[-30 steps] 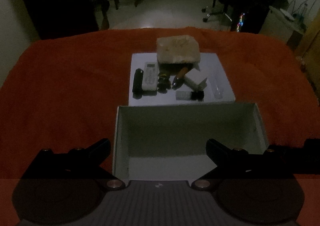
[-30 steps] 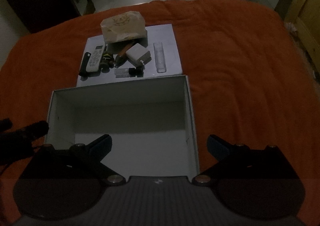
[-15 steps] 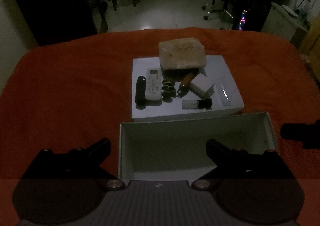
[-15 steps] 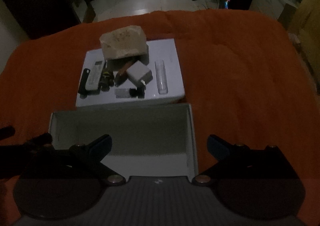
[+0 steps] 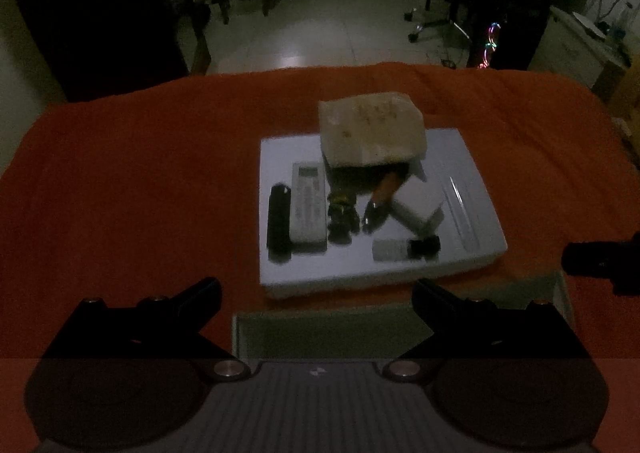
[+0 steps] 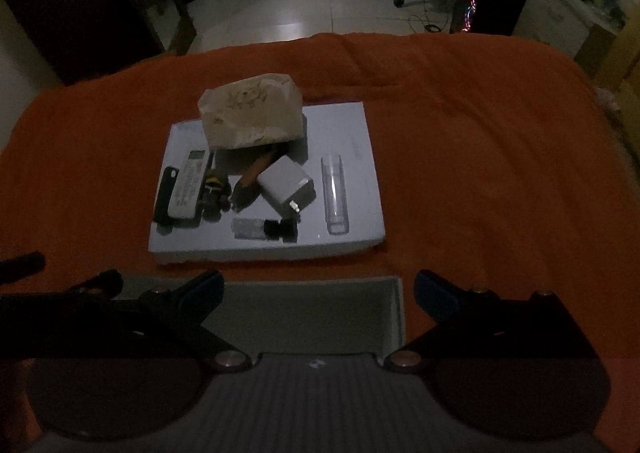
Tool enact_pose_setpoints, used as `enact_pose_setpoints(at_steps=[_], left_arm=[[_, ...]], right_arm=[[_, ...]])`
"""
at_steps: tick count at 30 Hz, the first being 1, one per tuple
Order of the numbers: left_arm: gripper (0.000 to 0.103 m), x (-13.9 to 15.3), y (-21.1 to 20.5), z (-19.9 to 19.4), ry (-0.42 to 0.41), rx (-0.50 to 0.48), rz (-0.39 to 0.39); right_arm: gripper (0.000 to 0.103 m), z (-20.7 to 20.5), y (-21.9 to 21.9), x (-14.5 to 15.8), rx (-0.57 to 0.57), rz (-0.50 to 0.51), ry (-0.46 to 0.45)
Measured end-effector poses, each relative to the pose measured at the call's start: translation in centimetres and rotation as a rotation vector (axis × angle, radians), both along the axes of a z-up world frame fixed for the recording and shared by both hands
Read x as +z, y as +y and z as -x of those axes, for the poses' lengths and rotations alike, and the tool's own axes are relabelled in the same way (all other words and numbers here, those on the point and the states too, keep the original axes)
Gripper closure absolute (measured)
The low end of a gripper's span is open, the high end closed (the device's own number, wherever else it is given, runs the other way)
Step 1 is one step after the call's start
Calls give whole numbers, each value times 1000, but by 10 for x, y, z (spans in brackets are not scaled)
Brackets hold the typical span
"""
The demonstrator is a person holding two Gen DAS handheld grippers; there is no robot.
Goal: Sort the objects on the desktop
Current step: 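Move both grippers forward over the box toward the white board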
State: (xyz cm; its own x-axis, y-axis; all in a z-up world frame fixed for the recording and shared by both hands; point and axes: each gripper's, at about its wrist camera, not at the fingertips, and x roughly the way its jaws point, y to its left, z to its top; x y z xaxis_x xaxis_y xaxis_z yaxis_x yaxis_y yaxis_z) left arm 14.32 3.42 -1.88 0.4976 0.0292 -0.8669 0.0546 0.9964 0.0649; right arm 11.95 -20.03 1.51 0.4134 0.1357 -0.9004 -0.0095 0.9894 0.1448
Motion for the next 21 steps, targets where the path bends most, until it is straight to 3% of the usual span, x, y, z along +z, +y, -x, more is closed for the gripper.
enact_pose_setpoints(at_steps=[5, 13, 21], left_arm=[[0, -14, 3, -42, 4, 1, 22], [0, -60, 10, -113, 52, 22, 31], [0, -94, 24, -162, 87, 74, 65]], right_arm=[[0, -30, 2, -12, -4, -18, 8], [0, -85, -1, -39, 19, -17, 31], [0, -158, -6, -64, -28, -26, 77]])
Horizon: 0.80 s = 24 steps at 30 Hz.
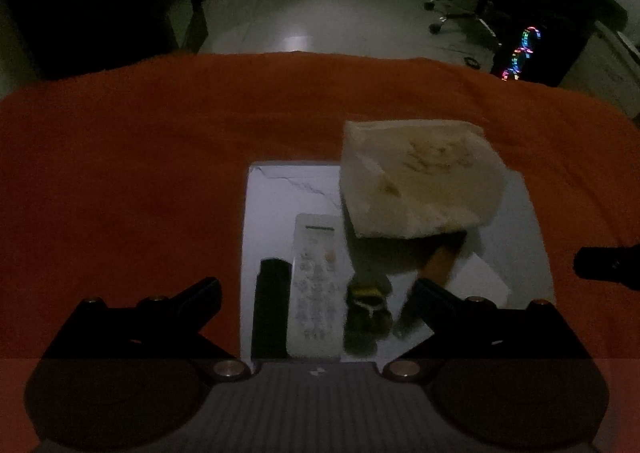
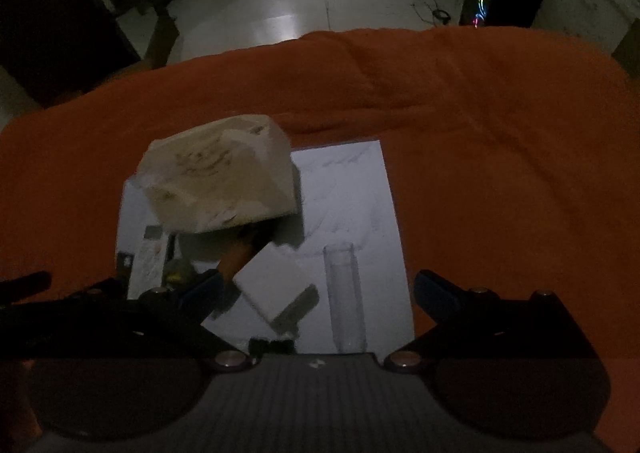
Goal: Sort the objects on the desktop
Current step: 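Move both grippers forward over the box toward the white board, then lower the right gripper to the clear tube while the left gripper nears the black marker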
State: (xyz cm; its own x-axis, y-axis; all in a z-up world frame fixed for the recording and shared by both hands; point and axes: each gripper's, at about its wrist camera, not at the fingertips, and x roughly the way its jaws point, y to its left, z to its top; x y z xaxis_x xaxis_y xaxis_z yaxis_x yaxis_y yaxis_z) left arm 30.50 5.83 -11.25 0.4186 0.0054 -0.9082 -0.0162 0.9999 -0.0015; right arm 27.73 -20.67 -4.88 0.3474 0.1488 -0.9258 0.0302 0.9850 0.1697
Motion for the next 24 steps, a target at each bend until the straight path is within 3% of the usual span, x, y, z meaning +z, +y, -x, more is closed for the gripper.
enact_pose_setpoints(at_steps=[10, 17, 24], left_arm=[[0, -48, 6, -30, 57, -4, -20], [0, -63, 8, -42, 62, -23, -19], [0, -65, 18, -55, 66, -28, -8]], right_arm=[[0, -45, -4, -43, -5, 3, 65], [0, -55, 5, -71, 32, 40, 68], [12, -63, 9, -89, 55, 70, 72]])
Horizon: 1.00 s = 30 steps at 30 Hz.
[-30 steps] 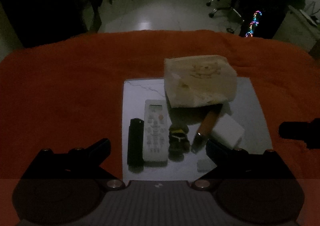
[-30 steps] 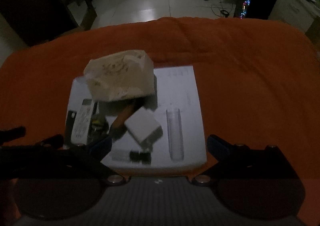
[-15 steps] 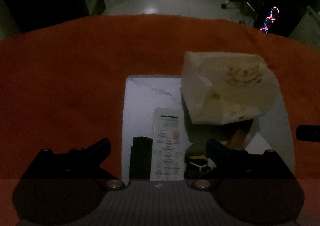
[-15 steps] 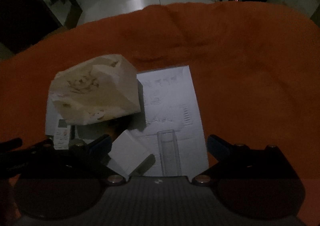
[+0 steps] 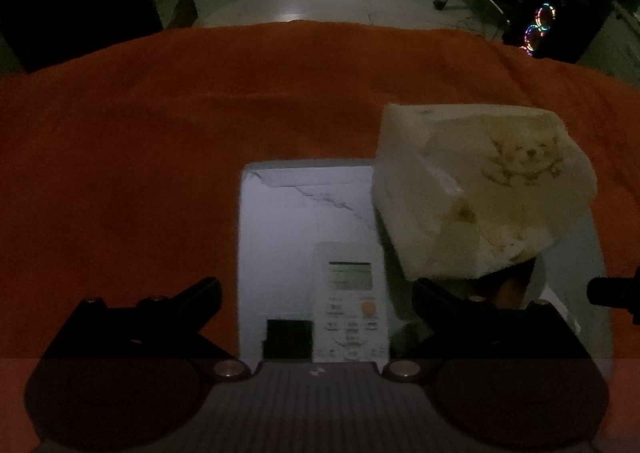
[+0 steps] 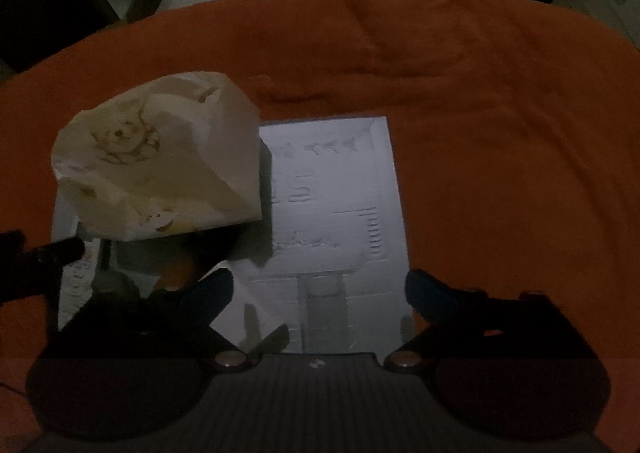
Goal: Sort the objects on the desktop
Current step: 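Lower the right gripper to the clear tube while the left gripper nears the black marker, then close the right gripper on the clear tube while the left gripper grasps the black marker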
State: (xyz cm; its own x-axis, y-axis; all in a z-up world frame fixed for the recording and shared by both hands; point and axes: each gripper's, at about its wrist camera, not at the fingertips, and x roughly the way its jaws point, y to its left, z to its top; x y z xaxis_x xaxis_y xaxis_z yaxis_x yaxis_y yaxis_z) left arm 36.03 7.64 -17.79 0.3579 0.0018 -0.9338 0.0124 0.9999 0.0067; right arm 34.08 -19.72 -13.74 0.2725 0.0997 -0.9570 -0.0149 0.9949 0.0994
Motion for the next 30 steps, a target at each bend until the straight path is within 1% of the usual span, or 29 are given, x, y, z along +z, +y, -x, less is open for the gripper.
enact_pose_setpoints(at_steps=[3, 6, 7, 10, 12, 18, 20, 21, 23, 25, 27, 28, 30], left_arm=[[0, 0, 10, 3, 24, 26, 24], [0, -1, 17, 9, 35, 35, 25], [0, -2, 19, 11, 37, 36, 22], [0, -4, 26, 17, 43, 46, 17], [0, -5, 29, 21, 47, 53, 25], [1, -11, 35, 27, 35, 55, 64], [8, -14, 37, 28, 29, 54, 76], [11, -16, 38, 29, 32, 51, 80], [11, -18, 39, 31, 23, 57, 91], [12, -17, 39, 33, 17, 81, 93], [14, -17, 38, 34, 28, 88, 99], [17, -16, 37, 34, 28, 81, 100], [20, -14, 35, 36, 19, 46, 88]], right_arm=[[18, -1, -1, -5, 8, 0, 15], [26, 0, -4, -12, 16, -2, 31], [30, 0, -6, -14, 18, -3, 37], [35, 2, -10, -21, 21, -19, 47], [42, 3, -13, -24, 25, -21, 47], [47, 8, -22, -33, 29, -66, 71], [50, 9, -22, -36, 41, -68, 63], [51, 10, -21, -36, 50, -65, 65], [52, 13, -17, -37, 76, -49, 68], [55, 16, -14, -37, 105, -32, 65], [58, 19, -12, -37, 124, -16, 68], [58, 20, -11, -37, 130, -6, 75], [58, 21, -10, -37, 137, 11, 85]])
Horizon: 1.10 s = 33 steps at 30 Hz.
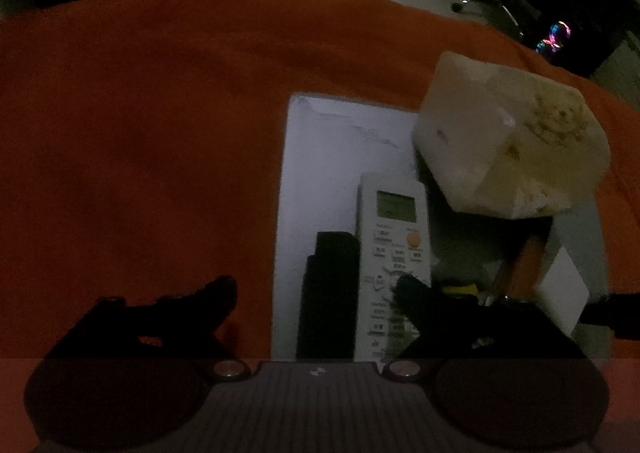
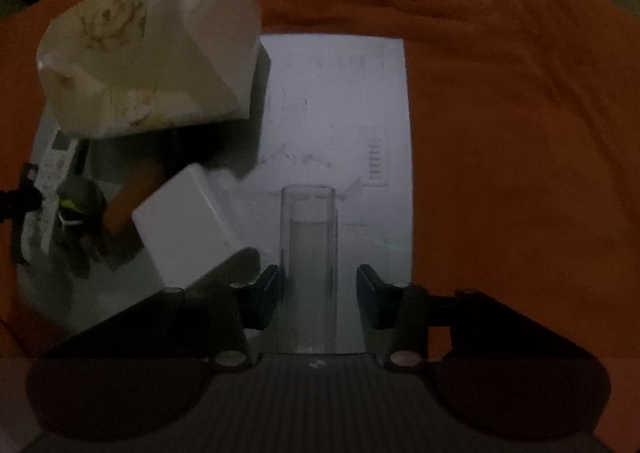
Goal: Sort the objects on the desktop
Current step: 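Close the right gripper on the clear tube while the left gripper grasps the black marker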
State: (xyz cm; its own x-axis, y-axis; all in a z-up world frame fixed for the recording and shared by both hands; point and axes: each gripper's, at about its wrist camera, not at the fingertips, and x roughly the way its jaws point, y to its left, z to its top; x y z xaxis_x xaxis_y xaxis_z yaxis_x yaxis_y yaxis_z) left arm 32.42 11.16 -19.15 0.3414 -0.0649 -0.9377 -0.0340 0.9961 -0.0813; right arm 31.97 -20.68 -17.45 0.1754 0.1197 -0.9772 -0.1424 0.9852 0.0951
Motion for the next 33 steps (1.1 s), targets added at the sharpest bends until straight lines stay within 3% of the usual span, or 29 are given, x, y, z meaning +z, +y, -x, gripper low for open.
enact_pose_setpoints(at_steps=[4, 6, 9, 13, 21, 24, 27, 29, 33], left_arm=[[49, 6, -2, 2, -7, -54, 4], [56, 9, -1, 4, -6, -58, -8], [57, 8, 6, 7, -15, -57, -29], [51, 7, 23, 10, -15, -26, 17], [54, -5, 12, 12, -7, -63, -2], [63, -9, 9, 14, 10, -72, 0], [70, -7, 8, 17, 8, -74, -3], [82, -4, 8, 19, -1, -79, -6], [82, 5, 15, 22, -12, -62, -1]], right_arm=[[60, 4, -1, 1, -3, 6, -2], [60, 7, -1, 0, -11, 5, -4], [60, 10, 1, 1, -15, 2, -4], [60, 12, 0, 1, -21, -13, 0], [63, 12, 6, 1, -9, -8, 0], [71, 11, 9, 1, 0, -6, -6], [71, 13, 10, 0, 6, 4, -14], [71, 17, 12, 2, 7, 14, -20], [71, 20, 13, 6, -1, 24, -25]])
